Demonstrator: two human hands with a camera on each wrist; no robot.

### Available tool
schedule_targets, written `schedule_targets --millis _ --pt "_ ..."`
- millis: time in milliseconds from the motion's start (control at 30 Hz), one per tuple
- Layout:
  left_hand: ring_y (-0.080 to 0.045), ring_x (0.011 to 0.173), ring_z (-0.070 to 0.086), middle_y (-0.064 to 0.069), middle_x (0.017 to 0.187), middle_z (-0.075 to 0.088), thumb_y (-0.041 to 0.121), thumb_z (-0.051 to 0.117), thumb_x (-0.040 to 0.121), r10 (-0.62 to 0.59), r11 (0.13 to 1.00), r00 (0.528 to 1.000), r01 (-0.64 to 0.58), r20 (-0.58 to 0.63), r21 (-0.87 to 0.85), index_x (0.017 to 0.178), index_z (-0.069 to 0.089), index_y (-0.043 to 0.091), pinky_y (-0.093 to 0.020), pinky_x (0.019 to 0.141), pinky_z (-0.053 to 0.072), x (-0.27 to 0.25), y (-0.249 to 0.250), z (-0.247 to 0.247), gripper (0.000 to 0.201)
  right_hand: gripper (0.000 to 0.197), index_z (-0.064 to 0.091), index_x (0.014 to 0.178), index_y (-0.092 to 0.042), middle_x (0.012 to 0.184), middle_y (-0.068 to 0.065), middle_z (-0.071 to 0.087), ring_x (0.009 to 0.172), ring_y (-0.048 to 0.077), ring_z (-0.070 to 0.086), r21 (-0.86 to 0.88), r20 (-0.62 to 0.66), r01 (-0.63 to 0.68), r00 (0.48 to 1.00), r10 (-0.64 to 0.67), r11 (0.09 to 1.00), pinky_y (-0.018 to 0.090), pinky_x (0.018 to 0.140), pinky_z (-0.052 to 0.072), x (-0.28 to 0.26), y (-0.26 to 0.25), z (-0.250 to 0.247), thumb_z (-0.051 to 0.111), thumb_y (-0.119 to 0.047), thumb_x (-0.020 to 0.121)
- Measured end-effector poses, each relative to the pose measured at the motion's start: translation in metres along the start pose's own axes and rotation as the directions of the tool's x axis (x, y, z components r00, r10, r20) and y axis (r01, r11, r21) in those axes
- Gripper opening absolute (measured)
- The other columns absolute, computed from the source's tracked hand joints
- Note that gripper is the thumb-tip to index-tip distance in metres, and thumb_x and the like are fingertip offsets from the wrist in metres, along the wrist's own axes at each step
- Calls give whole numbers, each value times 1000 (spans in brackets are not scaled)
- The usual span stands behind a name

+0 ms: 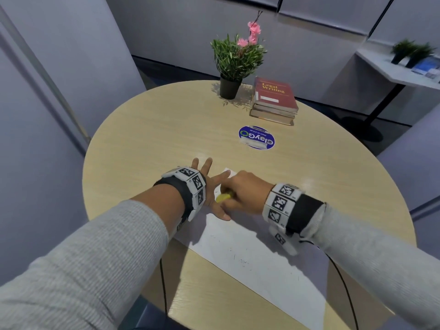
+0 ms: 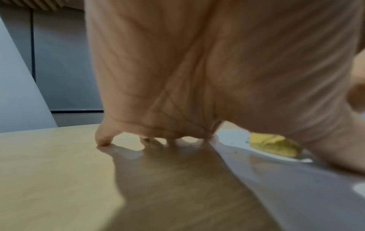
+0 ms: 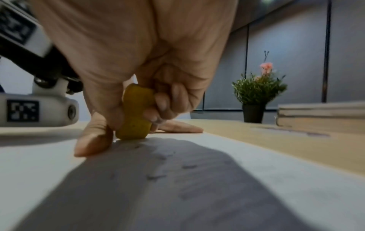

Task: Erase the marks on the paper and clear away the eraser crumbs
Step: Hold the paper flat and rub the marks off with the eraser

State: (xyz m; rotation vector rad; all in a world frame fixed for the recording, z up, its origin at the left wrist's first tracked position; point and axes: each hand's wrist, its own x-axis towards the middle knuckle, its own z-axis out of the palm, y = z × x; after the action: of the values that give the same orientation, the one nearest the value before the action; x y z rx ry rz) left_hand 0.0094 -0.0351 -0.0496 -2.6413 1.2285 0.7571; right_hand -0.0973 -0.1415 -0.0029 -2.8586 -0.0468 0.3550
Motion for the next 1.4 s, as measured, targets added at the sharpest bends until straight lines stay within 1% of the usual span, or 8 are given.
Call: schedule_targets --millis 200,367,533,667,833,967,1133,1400 --pt "-45 139 -26 -4 156 -29 94 58 38 2 1000 1000 -2 3 18 140 -22 56 -75 104 8 -1 -1 1 135 28 65 92 -12 82 7 64 80 26 60 -88 -133 -182 977 170 979 34 71 50 20 32 -13 62 -39 83" --pt "-45 139 -28 -3 155 -32 92 61 40 -14 1000 1000 13 23 19 139 -24 55 -75 104 7 0 1 -1 136 21 64 86 -17 71 0 61 68 21 59 -21 7 -53 999 53 998 32 66 50 -4 11 7 62 -37 82" --pt "-44 138 -28 -2 155 -32 95 57 35 -8 1000 999 8 35 16 138 -25 57 -75 103 6 -1 0 0 136 28 67 91 -13 84 8 67 79 23 56 -44 -126 -156 981 150 987 33 71 48 11 39 -12 64 -39 82" --pt "-44 138 -29 -3 154 -33 92 61 40 -20 1000 999 19 37 22 139 -24 55 -74 104 5 -1 2 -2 135 24 66 89 -14 77 5 66 70 23 59 -30 28 -27 999 28 999 33 66 50 -11 14 8 62 -36 81" --pt "-43 139 -28 -3 155 -32 90 62 42 -32 999 998 31 48 10 140 -23 55 -74 104 3 -3 4 -3 134 26 66 92 -13 82 7 66 77 23 57 -66 -145 -178 975 167 982 33 69 48 8 46 -14 62 -36 82" --pt "-44 138 -30 -4 154 -33 91 62 39 -31 999 998 30 49 18 139 -24 55 -74 104 3 -2 4 -3 136 23 64 84 -15 72 3 62 67 24 58 -24 -22 -30 999 30 999 33 63 50 -9 19 9 61 -38 79" --pt "-45 138 -27 -6 156 -30 90 62 43 -29 999 999 29 27 17 141 -21 54 -73 105 2 -3 4 -2 134 29 67 93 -15 86 6 67 79 23 58 -51 -137 -175 976 167 983 36 74 52 10 47 -14 64 -42 81" --pt "-43 138 -29 -5 154 -34 89 63 45 -40 999 996 38 77 33 140 -24 52 -74 105 3 -7 7 -8 134 24 67 89 -15 78 4 67 73 22 60 -2 -81 -105 991 105 994 32 68 50 -5 32 0 63 -37 81"
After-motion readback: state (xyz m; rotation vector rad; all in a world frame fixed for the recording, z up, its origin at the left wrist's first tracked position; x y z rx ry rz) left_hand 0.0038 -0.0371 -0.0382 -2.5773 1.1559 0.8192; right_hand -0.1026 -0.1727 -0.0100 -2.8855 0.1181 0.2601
